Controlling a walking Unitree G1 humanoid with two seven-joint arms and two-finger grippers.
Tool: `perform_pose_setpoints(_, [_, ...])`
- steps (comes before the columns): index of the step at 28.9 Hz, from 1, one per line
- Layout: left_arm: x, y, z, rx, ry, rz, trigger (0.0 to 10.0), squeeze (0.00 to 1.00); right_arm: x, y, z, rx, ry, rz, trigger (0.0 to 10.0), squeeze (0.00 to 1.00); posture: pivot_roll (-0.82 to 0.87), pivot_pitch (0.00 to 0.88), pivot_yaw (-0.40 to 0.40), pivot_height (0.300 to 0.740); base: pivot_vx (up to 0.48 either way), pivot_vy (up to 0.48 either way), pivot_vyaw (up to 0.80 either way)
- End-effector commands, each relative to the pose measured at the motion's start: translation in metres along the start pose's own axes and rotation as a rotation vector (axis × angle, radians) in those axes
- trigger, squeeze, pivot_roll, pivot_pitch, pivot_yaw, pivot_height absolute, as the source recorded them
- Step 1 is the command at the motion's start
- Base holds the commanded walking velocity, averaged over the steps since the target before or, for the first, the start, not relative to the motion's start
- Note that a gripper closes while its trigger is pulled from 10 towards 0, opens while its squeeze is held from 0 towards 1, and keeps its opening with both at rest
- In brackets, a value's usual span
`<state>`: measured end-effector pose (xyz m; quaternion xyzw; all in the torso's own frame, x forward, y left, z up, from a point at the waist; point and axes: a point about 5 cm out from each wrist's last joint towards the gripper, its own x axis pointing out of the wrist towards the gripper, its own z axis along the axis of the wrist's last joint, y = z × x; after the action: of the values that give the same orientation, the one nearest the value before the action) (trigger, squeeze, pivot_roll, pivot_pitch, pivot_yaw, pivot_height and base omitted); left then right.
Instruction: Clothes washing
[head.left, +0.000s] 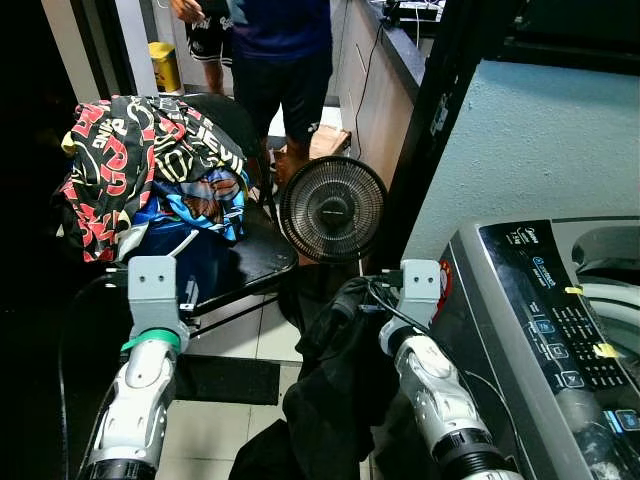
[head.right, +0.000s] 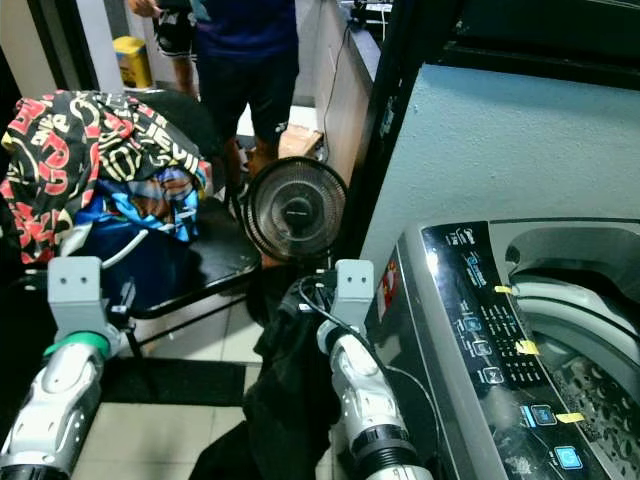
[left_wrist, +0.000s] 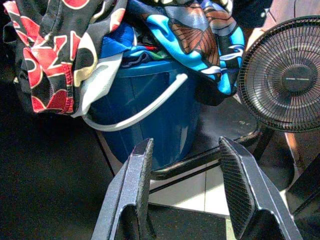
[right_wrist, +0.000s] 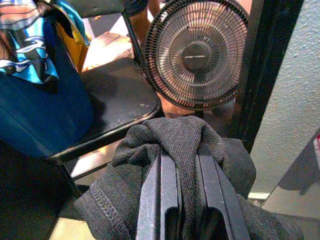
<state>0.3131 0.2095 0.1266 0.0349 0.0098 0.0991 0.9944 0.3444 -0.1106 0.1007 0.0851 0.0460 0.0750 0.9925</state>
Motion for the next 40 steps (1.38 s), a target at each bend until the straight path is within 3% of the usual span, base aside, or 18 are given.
perform_pose_setpoints(1, [-0.003,0.001,-0.009,0.016,0.036,0.001,10.0,0.00,0.000,-0.005,0.006,-0.008,-0.039,-0.020,10.0,0.00,0.14,0.000,-0.037,0.740,0.000,0.000,0.00])
perform_pose_setpoints(8, [-0.004,-0.008,-0.012,-0.049,0.028,-0.011,10.0,0.00,0.000,-0.014,0.003,-0.022,-0.024,-0.073,10.0,0.00,0.13,0.000,-0.030,0.740,0.000,0.000,0.00])
perform_pose_setpoints(11, [-0.004,-0.013,-0.010,-0.009,0.010,-0.022,10.0,0.00,0.001,-0.011,0.003,-0.037,-0.023,-0.069,10.0,0.00,0.13,0.000,-0.030,0.740,0.000,0.000,0.00])
perform_pose_setpoints(15, [-0.006,-0.016,-0.016,0.004,0.028,-0.038,10.0,0.00,0.001,-0.002,0.001,-0.123,-0.024,-0.009,10.0,0.00,0.13,0.000,-0.012,0.740,0.000,0.000,0.00])
perform_pose_setpoints(21, [-0.007,-0.015,-0.014,0.047,0.008,-0.046,10.0,0.00,0.002,0.002,-0.002,-0.124,-0.007,-0.012,10.0,0.00,0.14,0.000,0.000,0.740,0.000,0.000,0.00])
perform_pose_setpoints(25, [-0.008,-0.022,-0.011,0.043,-0.005,-0.075,10.0,0.00,0.000,-0.003,-0.005,-0.076,0.002,-0.062,10.0,0.00,0.15,0.000,-0.010,0.740,0.000,0.000,0.00])
perform_pose_setpoints(32, [-0.011,-0.030,-0.016,0.078,0.001,-0.112,10.0,0.00,-0.003,-0.002,-0.014,-0.107,0.035,-0.067,10.0,0.00,0.15,0.000,0.005,0.740,0.000,0.000,0.00])
perform_pose_setpoints(40, [-0.008,-0.026,-0.013,0.068,-0.001,-0.095,10.0,0.00,0.000,0.002,-0.011,-0.109,0.026,-0.058,10.0,0.00,0.15,0.000,0.003,0.740,0.000,0.000,0.00])
